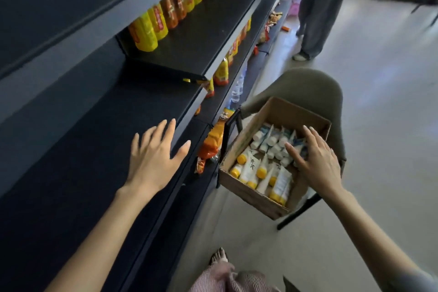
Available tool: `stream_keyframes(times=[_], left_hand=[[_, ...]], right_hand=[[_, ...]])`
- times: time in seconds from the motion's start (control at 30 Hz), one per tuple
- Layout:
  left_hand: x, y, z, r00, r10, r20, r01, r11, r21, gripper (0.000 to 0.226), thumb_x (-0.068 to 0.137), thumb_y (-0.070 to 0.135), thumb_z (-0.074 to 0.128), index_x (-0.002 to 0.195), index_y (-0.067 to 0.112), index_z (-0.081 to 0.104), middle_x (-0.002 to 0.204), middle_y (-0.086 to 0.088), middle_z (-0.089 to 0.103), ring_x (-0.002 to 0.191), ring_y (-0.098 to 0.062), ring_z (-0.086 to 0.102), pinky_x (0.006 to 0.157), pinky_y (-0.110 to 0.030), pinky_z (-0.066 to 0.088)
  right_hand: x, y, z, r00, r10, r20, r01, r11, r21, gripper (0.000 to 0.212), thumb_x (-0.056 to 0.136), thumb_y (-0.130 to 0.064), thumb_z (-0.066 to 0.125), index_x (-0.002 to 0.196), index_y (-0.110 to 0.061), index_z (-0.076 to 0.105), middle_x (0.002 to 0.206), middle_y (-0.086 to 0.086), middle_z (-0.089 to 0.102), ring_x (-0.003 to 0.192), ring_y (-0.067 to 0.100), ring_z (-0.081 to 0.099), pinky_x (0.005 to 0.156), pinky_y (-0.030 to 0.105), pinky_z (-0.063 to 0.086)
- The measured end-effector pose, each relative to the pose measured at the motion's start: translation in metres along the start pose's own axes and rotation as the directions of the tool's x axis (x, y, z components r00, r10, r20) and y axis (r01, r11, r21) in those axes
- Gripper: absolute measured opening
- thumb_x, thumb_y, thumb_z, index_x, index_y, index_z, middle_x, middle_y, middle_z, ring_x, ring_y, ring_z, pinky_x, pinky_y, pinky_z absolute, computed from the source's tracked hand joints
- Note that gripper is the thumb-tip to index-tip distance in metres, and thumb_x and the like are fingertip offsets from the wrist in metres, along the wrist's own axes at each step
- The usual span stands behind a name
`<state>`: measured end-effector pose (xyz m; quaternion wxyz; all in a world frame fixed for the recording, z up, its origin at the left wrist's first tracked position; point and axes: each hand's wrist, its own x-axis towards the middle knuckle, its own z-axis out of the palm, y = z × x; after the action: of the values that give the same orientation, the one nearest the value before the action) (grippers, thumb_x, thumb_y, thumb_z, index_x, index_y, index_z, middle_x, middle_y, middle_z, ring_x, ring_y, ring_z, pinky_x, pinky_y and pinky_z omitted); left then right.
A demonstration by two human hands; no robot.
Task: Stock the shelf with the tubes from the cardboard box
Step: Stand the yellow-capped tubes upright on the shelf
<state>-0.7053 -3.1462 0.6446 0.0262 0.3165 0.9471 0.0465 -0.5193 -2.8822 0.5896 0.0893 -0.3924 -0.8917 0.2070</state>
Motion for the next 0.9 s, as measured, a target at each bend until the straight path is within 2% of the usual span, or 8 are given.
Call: stream_keyframes(times=[0.17, 0.3, 0.4, 0.63, 0.9], left_hand=[[0.042, 0.018, 0.037, 0.986, 0.106, 0.129, -0.104, 0.994, -0.02, 0.089, 0.077, 0.069, -0.002, 0.152, 0.023, 0.012, 0.158, -0.001, 0.02, 0.144, -0.019, 0.017, 0.117, -0.048, 0.011], [0.064, 0.029, 0.07, 0.964, 0.148, 0.219, -0.141, 0.989, -0.046, 0.08, 0.085, 0.067, 0.007, 0.152, 0.023, 0.011, 0.158, -0.001, 0.02, 0.145, -0.019, 0.016, 0.118, -0.048, 0.009], [0.077, 0.033, 0.096, 0.951, 0.158, 0.264, -0.15, 0.987, -0.049, 0.071, 0.092, 0.062, 0.018, 0.152, 0.024, 0.011, 0.158, -0.001, 0.02, 0.144, -0.02, 0.016, 0.117, -0.047, 0.009], [0.108, 0.042, 0.149, 0.927, 0.131, 0.351, -0.121, 0.991, -0.05, 0.071, 0.092, 0.063, 0.018, 0.152, 0.024, 0.009, 0.159, -0.001, 0.017, 0.144, -0.02, 0.017, 0.116, -0.047, 0.009], [0.119, 0.051, 0.2, 0.918, 0.112, 0.379, -0.079, 0.992, -0.101, 0.076, 0.087, 0.065, 0.011, 0.152, 0.025, 0.009, 0.159, 0.001, 0.017, 0.144, -0.017, 0.018, 0.117, -0.043, 0.01]], right_hand=[[-0.001, 0.019, 0.046, 0.982, 0.183, 0.054, -0.185, 0.982, 0.038, 0.079, 0.086, -0.066, 0.04, 0.149, -0.021, 0.025, 0.156, 0.005, 0.027, 0.141, 0.025, 0.029, 0.11, 0.05, 0.032], [0.0, 0.033, 0.081, 0.955, 0.259, 0.145, -0.265, 0.964, 0.021, 0.077, 0.088, -0.064, 0.041, 0.149, -0.02, 0.025, 0.156, 0.005, 0.026, 0.14, 0.026, 0.031, 0.108, 0.049, 0.036], [0.009, 0.041, 0.106, 0.935, 0.296, 0.193, -0.307, 0.952, 0.025, 0.079, 0.087, -0.065, 0.041, 0.149, -0.02, 0.024, 0.156, 0.005, 0.025, 0.14, 0.026, 0.032, 0.106, 0.048, 0.037], [0.054, 0.061, 0.17, 0.872, 0.349, 0.343, -0.386, 0.921, 0.047, 0.08, 0.087, -0.065, 0.043, 0.15, -0.019, 0.021, 0.156, 0.005, 0.023, 0.138, 0.026, 0.033, 0.101, 0.045, 0.04], [0.105, 0.073, 0.259, 0.781, 0.362, 0.509, -0.47, 0.877, 0.098, 0.081, 0.092, -0.049, 0.052, 0.149, -0.005, 0.016, 0.154, 0.019, 0.023, 0.139, 0.032, 0.028, 0.108, 0.039, 0.031]])
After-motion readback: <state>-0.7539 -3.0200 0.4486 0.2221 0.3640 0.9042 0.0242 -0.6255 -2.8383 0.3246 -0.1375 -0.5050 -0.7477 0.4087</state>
